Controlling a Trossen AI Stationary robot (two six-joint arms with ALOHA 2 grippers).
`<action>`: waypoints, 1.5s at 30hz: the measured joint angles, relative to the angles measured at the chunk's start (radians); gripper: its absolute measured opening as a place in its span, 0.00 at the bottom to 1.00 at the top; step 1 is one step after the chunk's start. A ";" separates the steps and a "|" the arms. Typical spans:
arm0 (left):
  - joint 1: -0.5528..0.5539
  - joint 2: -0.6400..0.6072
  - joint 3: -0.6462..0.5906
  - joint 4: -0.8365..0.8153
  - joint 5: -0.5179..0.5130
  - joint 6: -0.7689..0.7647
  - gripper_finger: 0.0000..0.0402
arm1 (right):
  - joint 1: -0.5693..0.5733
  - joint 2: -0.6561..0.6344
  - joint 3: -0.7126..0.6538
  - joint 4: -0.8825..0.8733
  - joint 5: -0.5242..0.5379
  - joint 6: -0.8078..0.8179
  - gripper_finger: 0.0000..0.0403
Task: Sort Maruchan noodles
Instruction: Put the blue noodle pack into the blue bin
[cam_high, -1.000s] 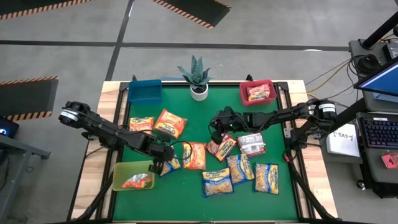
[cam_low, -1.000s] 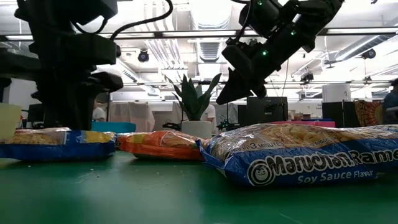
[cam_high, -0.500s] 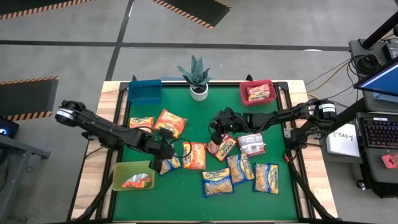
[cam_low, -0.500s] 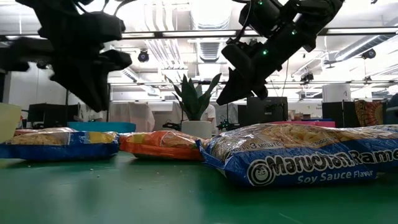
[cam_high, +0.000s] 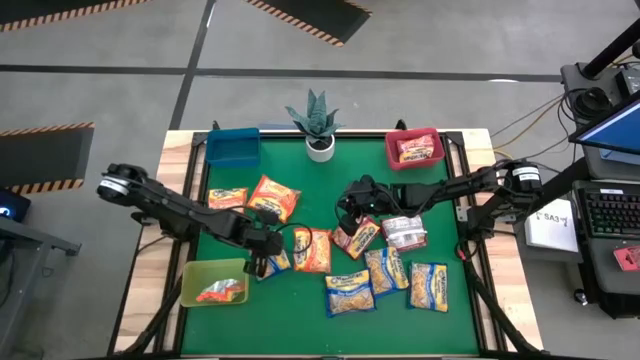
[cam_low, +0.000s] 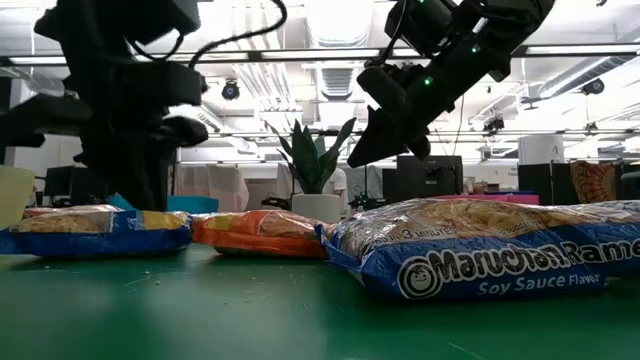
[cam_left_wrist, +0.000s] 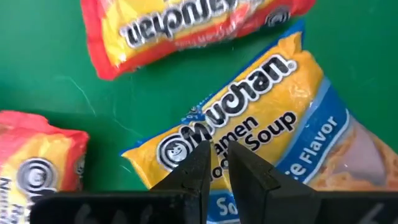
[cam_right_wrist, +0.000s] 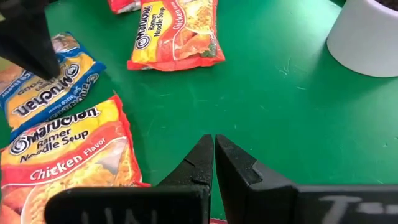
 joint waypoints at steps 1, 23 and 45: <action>0.005 0.008 0.000 0.000 0.004 0.000 0.09 | 0.000 0.000 0.000 0.000 0.000 0.000 0.02; 0.113 -0.203 0.020 -0.089 0.049 0.060 0.09 | 0.000 0.001 0.000 0.065 -0.001 0.224 0.02; 0.113 -0.176 -0.147 -0.031 0.059 -0.019 0.09 | 0.005 0.002 0.000 0.132 -0.019 0.250 0.36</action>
